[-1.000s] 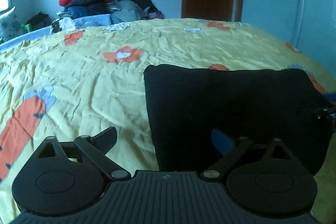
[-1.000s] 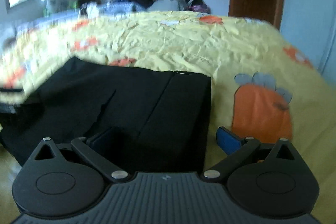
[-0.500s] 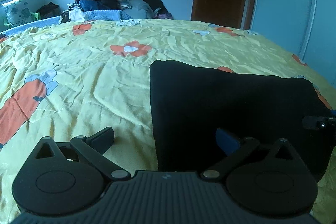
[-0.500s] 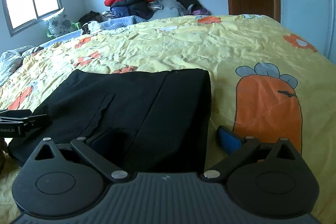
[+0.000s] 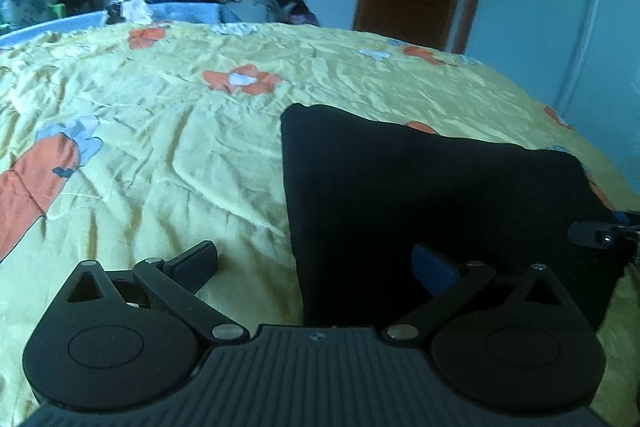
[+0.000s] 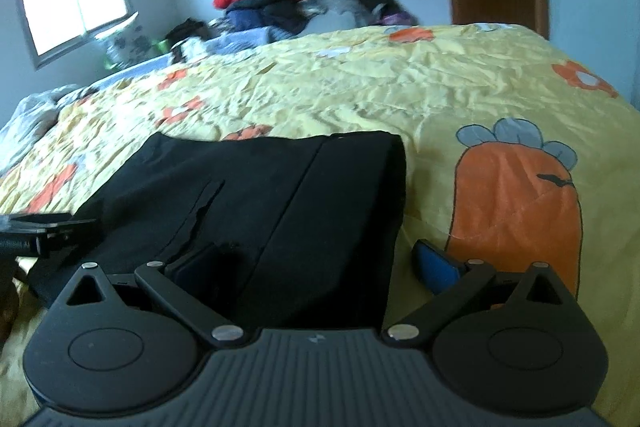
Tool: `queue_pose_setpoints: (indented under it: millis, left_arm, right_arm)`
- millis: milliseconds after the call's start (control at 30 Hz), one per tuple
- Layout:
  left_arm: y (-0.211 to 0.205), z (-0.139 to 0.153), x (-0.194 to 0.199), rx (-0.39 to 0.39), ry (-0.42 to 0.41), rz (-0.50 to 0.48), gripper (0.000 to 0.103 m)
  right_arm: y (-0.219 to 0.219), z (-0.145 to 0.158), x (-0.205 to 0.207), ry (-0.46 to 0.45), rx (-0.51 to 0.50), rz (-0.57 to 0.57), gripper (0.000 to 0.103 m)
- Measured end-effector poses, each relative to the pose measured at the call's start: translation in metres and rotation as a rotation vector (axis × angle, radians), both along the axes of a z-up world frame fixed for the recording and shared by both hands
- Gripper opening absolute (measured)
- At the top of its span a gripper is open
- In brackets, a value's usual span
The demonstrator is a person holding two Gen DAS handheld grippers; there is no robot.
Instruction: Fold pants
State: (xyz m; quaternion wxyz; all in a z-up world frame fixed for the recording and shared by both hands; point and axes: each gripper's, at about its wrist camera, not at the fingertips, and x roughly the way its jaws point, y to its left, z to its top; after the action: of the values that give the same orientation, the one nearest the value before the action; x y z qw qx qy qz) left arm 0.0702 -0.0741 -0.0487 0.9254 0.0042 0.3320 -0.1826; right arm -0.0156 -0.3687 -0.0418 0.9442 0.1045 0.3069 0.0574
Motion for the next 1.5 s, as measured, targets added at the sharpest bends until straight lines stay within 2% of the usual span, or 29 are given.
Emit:
queue_pose_setpoints:
  millis: [167, 267, 367, 433, 467, 500, 533, 633, 733, 800, 867, 900, 933, 967, 1000, 1033, 1100, 1267, 1400, 1500]
  left_arm:
    - [0.004, 0.004, 0.0, -0.06, 0.064, -0.11, 0.102]
    - [-0.002, 0.003, -0.003, -0.079, 0.075, -0.193, 0.099]
    - [-0.006, 0.001, -0.003, -0.099, 0.073, -0.221, 0.092]
    - [-0.008, 0.001, -0.001, -0.1, 0.061, -0.222, 0.079]
    - [-0.008, 0.001, 0.0, -0.103, 0.056, -0.217, 0.075]
    - [-0.008, 0.001, 0.003, -0.111, 0.057, -0.213, 0.063]
    - [-0.007, 0.001, 0.005, -0.122, 0.061, -0.198, 0.055]
    - [-0.003, 0.002, 0.008, -0.13, 0.06, -0.174, 0.042]
    - [0.003, 0.002, 0.008, -0.146, 0.055, -0.159, 0.036]
    - [0.005, 0.003, 0.007, -0.156, 0.054, -0.149, 0.033]
    - [0.008, 0.004, 0.006, -0.172, 0.046, -0.136, 0.027]
    - [0.009, 0.006, 0.004, -0.175, 0.038, -0.131, 0.023]
    - [0.009, 0.007, 0.003, -0.173, 0.028, -0.127, 0.02]
    - [0.01, 0.008, 0.002, -0.172, 0.018, -0.123, 0.019]
    - [0.01, 0.009, 0.001, -0.172, 0.009, -0.115, 0.017]
    - [0.011, 0.011, 0.0, -0.175, 0.0, -0.108, 0.015]
    - [0.015, 0.016, -0.002, -0.184, -0.021, -0.095, 0.014]
    - [0.021, 0.034, -0.005, -0.124, -0.123, -0.071, 0.013]
    - [0.039, 0.049, 0.0, -0.085, -0.191, -0.014, 0.013]
    - [0.055, 0.054, 0.009, -0.053, -0.195, 0.038, 0.013]
  right_arm:
    - [-0.009, 0.003, 0.005, 0.025, 0.049, 0.096, 0.103]
    - [-0.015, 0.003, 0.011, 0.046, 0.186, 0.215, 0.103]
    - [-0.03, 0.003, 0.022, 0.077, 0.289, 0.282, 0.103]
    - [-0.046, -0.001, 0.031, 0.094, 0.413, 0.295, 0.103]
    - [-0.049, -0.002, 0.034, 0.093, 0.443, 0.295, 0.103]
    - [-0.049, -0.003, 0.038, 0.091, 0.449, 0.295, 0.103]
    - [-0.044, -0.002, 0.04, 0.083, 0.427, 0.295, 0.103]
    - [-0.016, 0.004, 0.043, 0.062, 0.263, 0.284, 0.103]
    - [0.005, 0.006, 0.04, 0.058, 0.128, 0.26, 0.102]
    - [0.004, 0.005, 0.035, 0.054, 0.136, 0.253, 0.102]
    - [-0.009, 0.003, 0.031, 0.055, 0.238, 0.262, 0.102]
    - [-0.019, 0.001, 0.032, 0.064, 0.322, 0.261, 0.1]
    - [-0.027, -0.002, 0.034, 0.075, 0.391, 0.253, 0.091]
    - [-0.032, -0.003, 0.035, 0.08, 0.417, 0.241, 0.082]
    - [-0.034, -0.003, 0.037, 0.086, 0.42, 0.22, 0.044]
    - [-0.035, -0.006, 0.039, 0.105, 0.415, 0.176, 0.03]
    - [-0.035, -0.012, 0.041, 0.095, 0.471, 0.173, 0.027]
    - [-0.014, 0.003, 0.044, 0.037, 0.45, 0.174, 0.026]
    - [0.012, 0.022, 0.064, -0.03, 0.443, 0.228, 0.025]
    - [0.031, 0.022, 0.088, -0.025, 0.458, 0.258, 0.026]
